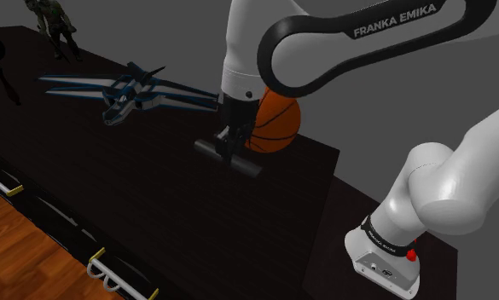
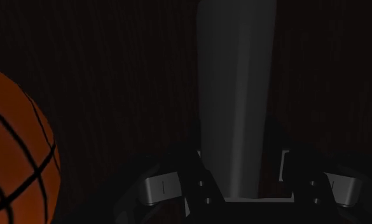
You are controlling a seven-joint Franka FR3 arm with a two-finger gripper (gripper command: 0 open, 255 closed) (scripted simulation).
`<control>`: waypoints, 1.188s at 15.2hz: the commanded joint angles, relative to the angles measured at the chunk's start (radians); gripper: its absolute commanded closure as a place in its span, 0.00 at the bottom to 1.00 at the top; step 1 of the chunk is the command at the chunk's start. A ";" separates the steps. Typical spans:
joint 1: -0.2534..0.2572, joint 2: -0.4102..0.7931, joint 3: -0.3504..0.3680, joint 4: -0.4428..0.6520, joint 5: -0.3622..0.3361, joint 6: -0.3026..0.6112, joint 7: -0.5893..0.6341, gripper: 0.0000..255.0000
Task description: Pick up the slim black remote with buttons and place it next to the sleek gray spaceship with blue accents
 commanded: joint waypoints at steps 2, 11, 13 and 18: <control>-0.001 -0.012 -0.004 0.030 -0.001 -0.043 0.000 1.00; -0.044 0.047 -0.057 0.153 -0.033 -0.116 -0.069 1.00; -0.063 0.088 -0.080 0.196 -0.046 -0.121 -0.103 1.00; -0.108 0.204 -0.129 0.324 -0.073 -0.144 -0.184 1.00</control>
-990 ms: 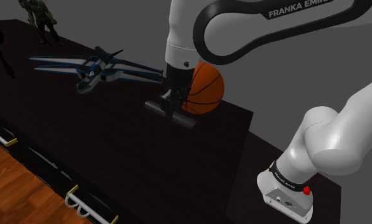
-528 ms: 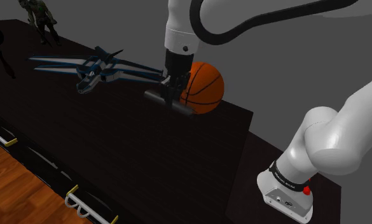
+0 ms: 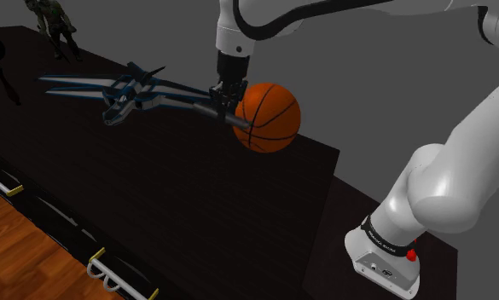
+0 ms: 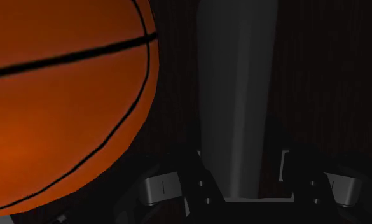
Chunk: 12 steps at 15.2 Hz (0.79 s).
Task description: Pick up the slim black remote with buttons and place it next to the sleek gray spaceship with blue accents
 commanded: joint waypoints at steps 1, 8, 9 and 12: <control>-0.018 0.053 -0.019 0.062 -0.010 -0.012 -0.032 1.00; -0.075 0.246 -0.072 0.309 -0.031 -0.075 -0.133 1.00; -0.083 0.277 -0.078 0.351 -0.033 -0.088 -0.146 1.00; -0.107 0.376 -0.095 0.491 -0.037 -0.132 -0.184 1.00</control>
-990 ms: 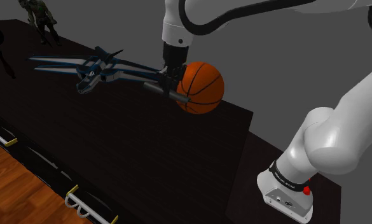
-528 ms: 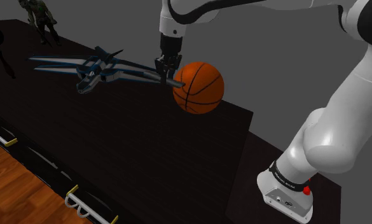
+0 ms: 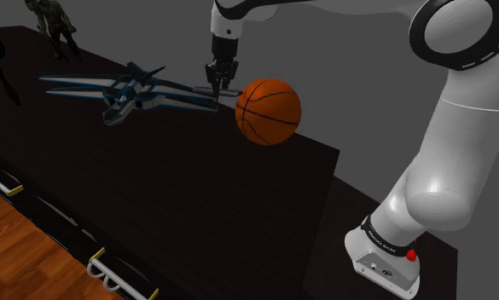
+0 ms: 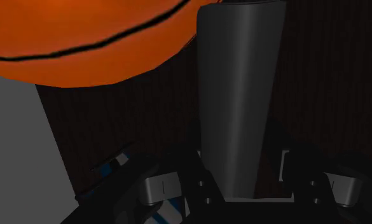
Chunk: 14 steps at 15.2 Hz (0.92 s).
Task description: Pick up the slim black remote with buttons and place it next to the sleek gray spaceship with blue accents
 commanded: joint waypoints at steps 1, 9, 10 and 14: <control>-0.018 0.086 -0.012 0.120 -0.003 -0.037 -0.029 1.00; -0.027 0.136 -0.017 0.101 -0.003 0.031 -0.048 1.00; -0.027 0.138 -0.017 0.090 -0.003 0.044 -0.049 1.00; -0.027 0.147 -0.017 0.050 -0.003 0.093 -0.052 1.00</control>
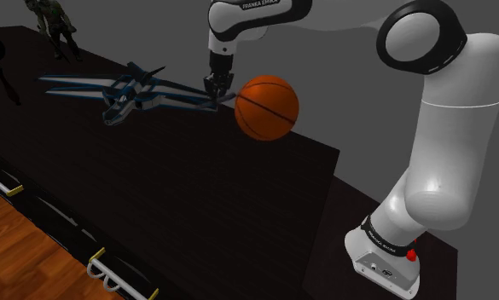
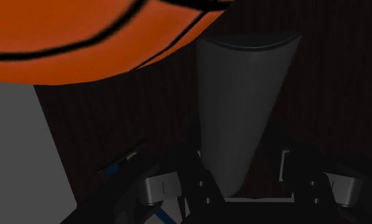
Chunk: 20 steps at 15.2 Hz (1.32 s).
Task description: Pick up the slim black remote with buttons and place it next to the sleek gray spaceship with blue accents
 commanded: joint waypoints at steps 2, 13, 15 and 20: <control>-0.001 0.010 -0.001 -0.029 0.000 0.038 -0.003 1.00; 0.000 0.057 -0.001 -0.109 0.001 0.165 -0.012 1.00; 0.000 0.068 -0.001 -0.120 0.001 0.187 -0.013 1.00; 0.000 0.087 -0.001 -0.137 0.002 0.222 -0.015 1.00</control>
